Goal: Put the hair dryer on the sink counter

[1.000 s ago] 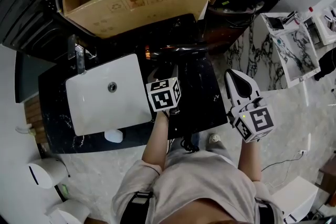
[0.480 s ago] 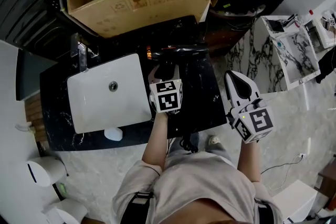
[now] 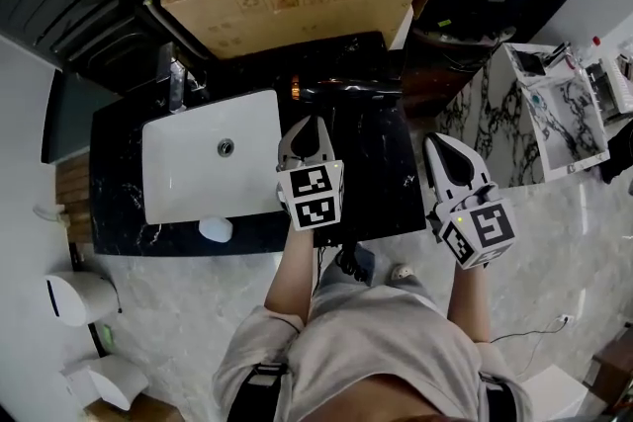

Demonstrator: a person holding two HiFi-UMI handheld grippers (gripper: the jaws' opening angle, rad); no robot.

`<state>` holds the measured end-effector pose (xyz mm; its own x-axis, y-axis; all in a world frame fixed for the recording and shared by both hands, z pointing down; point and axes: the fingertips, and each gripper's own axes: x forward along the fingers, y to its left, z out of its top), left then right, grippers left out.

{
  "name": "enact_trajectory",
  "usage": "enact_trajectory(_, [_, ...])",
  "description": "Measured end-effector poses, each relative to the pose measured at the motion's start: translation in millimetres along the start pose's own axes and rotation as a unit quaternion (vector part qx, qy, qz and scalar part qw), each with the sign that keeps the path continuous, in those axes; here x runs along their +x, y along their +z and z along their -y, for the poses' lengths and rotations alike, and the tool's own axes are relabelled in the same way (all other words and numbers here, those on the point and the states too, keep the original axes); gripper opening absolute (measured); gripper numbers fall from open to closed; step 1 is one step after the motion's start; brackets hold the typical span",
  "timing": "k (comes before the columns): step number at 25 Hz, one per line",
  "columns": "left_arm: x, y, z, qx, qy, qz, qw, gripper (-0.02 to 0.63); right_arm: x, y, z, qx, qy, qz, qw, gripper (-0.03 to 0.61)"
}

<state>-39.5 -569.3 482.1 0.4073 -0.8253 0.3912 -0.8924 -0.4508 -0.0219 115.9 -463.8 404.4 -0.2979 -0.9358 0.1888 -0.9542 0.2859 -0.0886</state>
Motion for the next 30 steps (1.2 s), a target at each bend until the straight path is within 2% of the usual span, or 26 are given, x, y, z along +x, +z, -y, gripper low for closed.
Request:
enact_trajectory(6, [-61.8,46.0,6.4,-0.009,0.004,0.074,0.9972,0.014,-16.2,10.3,-14.0,-0.004,0.043,0.018,0.999,0.011])
enact_trajectory(11, [-120.1,69.5,17.2,-0.012,0.019,0.117,0.9928,0.012,-35.5,17.8,-27.1,-0.016,0.08,0.029,0.996,0.011])
enact_trajectory(21, [-210.4,64.0,62.1,-0.015,0.047,0.153,0.987,0.012,-96.1,28.8,-44.1,-0.035,0.129,0.056,0.989,0.011])
enact_trajectory(30, [-267.6,47.9,103.7,-0.025,0.054,0.169,0.9839,0.012,-160.0,26.5,-51.2,-0.046,0.141,0.072,0.986,0.011])
